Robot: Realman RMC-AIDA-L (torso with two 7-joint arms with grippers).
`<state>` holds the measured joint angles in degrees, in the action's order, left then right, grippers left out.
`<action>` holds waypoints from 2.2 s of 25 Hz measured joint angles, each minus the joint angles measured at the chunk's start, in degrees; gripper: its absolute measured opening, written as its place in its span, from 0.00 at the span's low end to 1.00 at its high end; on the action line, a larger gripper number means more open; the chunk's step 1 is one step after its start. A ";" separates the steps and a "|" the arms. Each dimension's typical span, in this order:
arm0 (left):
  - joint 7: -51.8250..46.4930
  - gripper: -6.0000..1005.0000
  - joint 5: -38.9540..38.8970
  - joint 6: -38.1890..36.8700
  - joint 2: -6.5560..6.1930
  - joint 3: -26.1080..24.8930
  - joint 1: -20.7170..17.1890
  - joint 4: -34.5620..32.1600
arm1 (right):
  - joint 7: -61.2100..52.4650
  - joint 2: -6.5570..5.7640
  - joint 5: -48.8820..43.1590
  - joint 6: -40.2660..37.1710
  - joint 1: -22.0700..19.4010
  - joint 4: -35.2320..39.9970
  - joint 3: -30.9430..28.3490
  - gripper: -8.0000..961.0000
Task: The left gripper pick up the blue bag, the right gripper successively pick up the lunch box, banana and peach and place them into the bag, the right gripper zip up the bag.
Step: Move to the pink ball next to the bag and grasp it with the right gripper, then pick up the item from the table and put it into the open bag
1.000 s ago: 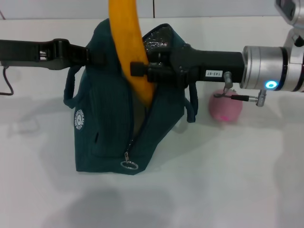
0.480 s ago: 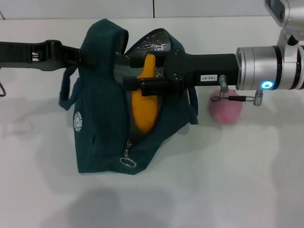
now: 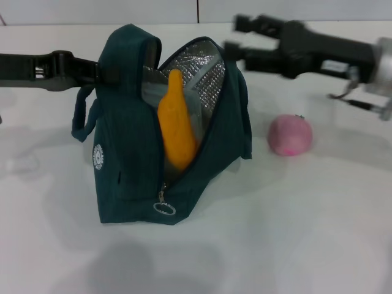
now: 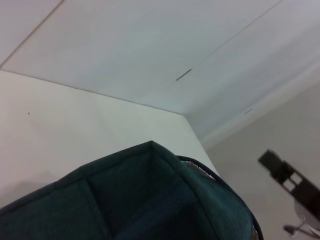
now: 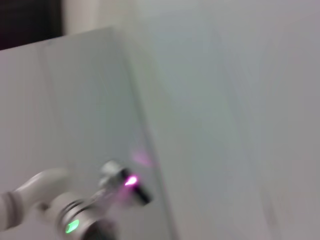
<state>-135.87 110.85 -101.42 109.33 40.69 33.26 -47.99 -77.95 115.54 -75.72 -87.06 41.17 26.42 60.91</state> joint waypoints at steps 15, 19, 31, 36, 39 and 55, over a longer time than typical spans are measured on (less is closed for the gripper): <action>-0.69 0.04 -0.29 0.00 -0.09 0.00 0.38 -0.31 | -5.55 -1.98 -7.12 13.06 -14.14 6.48 -0.42 0.89; -0.71 0.04 -0.29 0.00 -0.07 0.01 0.85 -0.14 | -6.98 -1.37 -13.62 17.47 -13.13 6.28 -0.12 0.87; -0.67 0.04 -0.29 0.00 0.08 0.01 1.19 0.08 | -7.97 -0.16 -19.96 24.78 -9.12 4.45 4.22 0.83; -0.70 0.04 -0.29 0.00 0.07 0.00 1.20 0.06 | -8.47 -0.27 -20.12 26.30 -8.83 5.04 6.59 0.82; -0.67 0.04 -0.29 0.00 0.06 0.00 1.22 -0.04 | -8.48 -0.23 -20.58 26.41 -8.50 5.11 6.70 0.77; -0.66 0.04 -0.78 0.00 0.00 0.00 1.35 -0.27 | -7.85 -0.42 -19.56 13.65 -10.68 8.23 -10.40 0.29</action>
<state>-136.52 110.07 -101.42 109.33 40.69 34.61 -48.25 -85.80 115.12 -95.28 -73.41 30.49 34.65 50.50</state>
